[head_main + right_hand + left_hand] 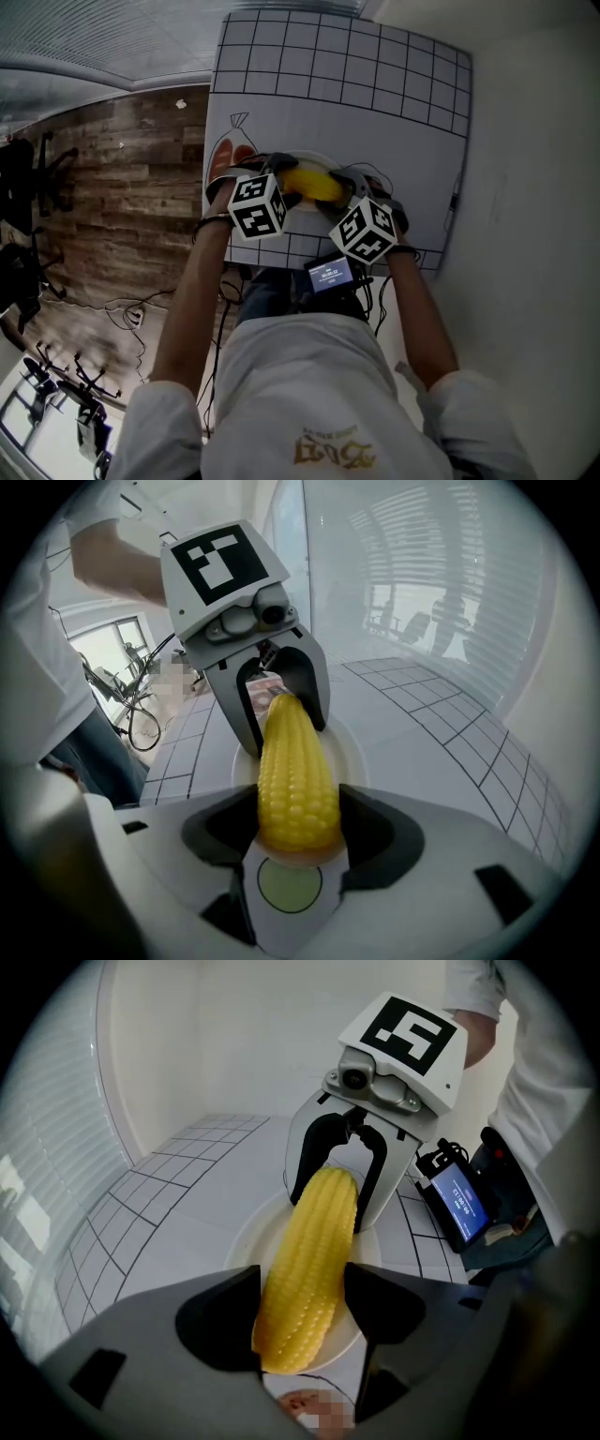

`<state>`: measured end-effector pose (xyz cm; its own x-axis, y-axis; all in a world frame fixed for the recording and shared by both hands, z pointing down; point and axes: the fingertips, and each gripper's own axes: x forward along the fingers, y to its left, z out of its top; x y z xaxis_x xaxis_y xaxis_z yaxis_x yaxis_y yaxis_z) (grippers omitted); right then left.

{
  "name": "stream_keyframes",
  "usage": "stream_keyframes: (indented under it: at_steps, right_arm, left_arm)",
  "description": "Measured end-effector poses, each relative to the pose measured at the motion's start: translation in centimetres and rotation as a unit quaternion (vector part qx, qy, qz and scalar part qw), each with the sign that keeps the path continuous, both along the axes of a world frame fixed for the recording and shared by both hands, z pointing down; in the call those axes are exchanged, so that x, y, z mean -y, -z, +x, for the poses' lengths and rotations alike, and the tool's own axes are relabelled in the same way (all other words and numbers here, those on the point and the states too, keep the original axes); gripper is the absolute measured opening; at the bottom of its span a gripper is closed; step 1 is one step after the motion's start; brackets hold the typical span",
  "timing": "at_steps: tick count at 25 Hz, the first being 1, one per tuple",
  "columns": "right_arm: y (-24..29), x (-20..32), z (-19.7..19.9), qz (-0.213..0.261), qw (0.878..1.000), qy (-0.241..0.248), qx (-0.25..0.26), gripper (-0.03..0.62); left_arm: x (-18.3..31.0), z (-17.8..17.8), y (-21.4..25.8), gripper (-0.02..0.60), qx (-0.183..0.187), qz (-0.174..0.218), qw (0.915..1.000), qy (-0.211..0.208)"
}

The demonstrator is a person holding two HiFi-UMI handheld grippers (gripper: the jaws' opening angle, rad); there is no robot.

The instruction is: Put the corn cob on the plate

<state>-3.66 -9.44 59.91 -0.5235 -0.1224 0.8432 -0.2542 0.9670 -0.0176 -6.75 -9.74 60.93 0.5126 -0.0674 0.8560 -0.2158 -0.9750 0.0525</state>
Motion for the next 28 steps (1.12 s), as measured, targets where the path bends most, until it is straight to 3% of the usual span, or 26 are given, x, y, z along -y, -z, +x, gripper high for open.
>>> stream_keyframes:
  at_steps: [7,16,21,25,28]
  right_arm:
    - [0.5,0.1,-0.2,-0.023,0.999,-0.024,0.007,0.271]
    - [2.1,0.5,0.1,-0.010,0.999,-0.050,0.019,0.272]
    - [2.8,1.1,0.3,-0.009,0.994,-0.099,0.036,0.273]
    - [3.1,1.1,0.7,-0.018,0.989,-0.139,0.052,0.273]
    - [4.0,1.3,1.0,-0.015,0.983,-0.169,0.068,0.271]
  left_arm:
    - [0.0,-0.2,0.3,0.276,-0.005,0.012,0.9999,0.007]
    - [0.3,-0.9,1.9,0.276,-0.022,0.021,0.9991,0.030]
    - [0.8,-1.0,2.8,0.276,-0.042,0.034,0.9971,0.054]
    - [1.0,-1.1,3.6,0.275,-0.052,0.073,0.9940,0.062]
    - [1.3,-1.7,5.0,0.275,-0.085,0.088,0.9870,0.104]
